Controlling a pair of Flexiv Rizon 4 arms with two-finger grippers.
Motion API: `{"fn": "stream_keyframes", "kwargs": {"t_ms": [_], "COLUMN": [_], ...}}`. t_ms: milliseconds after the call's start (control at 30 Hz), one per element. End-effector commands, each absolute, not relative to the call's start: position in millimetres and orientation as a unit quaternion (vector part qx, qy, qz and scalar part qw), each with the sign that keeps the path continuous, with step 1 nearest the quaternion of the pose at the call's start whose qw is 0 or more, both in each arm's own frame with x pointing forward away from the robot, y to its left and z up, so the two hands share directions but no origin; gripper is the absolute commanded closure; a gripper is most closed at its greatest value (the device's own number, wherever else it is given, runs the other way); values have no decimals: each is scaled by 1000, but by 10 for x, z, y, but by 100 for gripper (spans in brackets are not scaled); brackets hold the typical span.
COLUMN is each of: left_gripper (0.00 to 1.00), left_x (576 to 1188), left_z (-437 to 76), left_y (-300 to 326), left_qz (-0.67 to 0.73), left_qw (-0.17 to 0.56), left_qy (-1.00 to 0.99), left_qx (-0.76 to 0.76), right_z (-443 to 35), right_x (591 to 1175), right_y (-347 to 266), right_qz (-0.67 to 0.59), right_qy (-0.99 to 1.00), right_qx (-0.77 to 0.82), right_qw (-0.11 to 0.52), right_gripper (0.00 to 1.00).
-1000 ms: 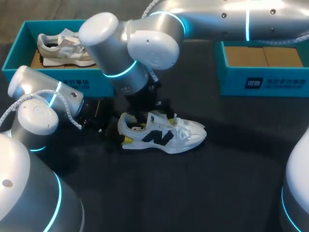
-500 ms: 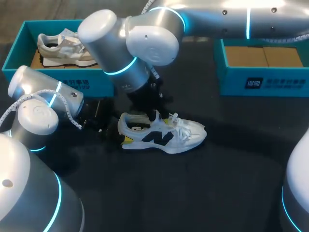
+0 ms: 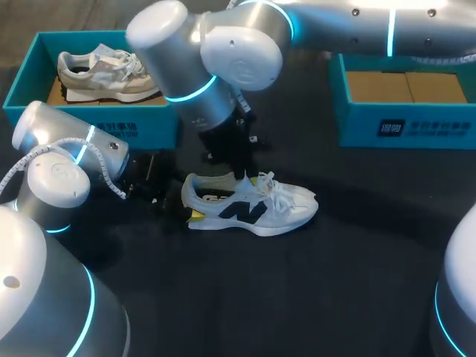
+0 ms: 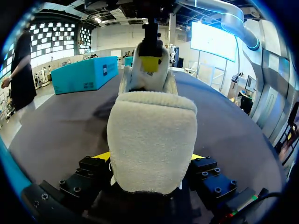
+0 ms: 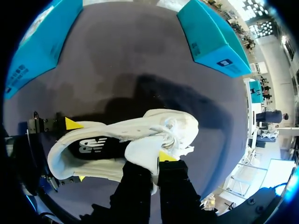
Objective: Take the shoe out of the shoebox, open the shoe tongue, remove and reinsert the insole, then place the shoe into the shoebox
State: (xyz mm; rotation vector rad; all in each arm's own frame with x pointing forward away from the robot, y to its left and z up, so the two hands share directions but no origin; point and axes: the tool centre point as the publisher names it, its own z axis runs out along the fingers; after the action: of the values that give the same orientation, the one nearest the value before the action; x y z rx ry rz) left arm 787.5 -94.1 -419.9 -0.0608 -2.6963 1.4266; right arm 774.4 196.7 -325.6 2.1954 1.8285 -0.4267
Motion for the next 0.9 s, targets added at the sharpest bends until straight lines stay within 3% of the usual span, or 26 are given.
{"fn": "stream_keyframes", "kwargs": {"t_ms": [33,333,800,900], "left_gripper": [100,100,100,100], "left_x": [7875,7875,7875,7875], "left_z": [-4264,-4264,-4264,-4264], "left_y": [-955,-955,-955,-955], "left_qz": [465,465,465,465], "left_qw": [46,46,46,46], "left_qy": [-884,-884,-884,-884], "left_qx": [-20,-20,-20,-20], "right_z": [-3195,-3222,-3309,-3364], "right_x": [7660,7632,7625,7615], "right_y": [1805,1655,1296,1240], "right_qz": [-74,-38,-35,-34], "right_qy": [360,362,327,319], "right_qx": [918,926,941,943], "right_qw": [148,97,85,83], "right_gripper": [100,100,100,93]}}
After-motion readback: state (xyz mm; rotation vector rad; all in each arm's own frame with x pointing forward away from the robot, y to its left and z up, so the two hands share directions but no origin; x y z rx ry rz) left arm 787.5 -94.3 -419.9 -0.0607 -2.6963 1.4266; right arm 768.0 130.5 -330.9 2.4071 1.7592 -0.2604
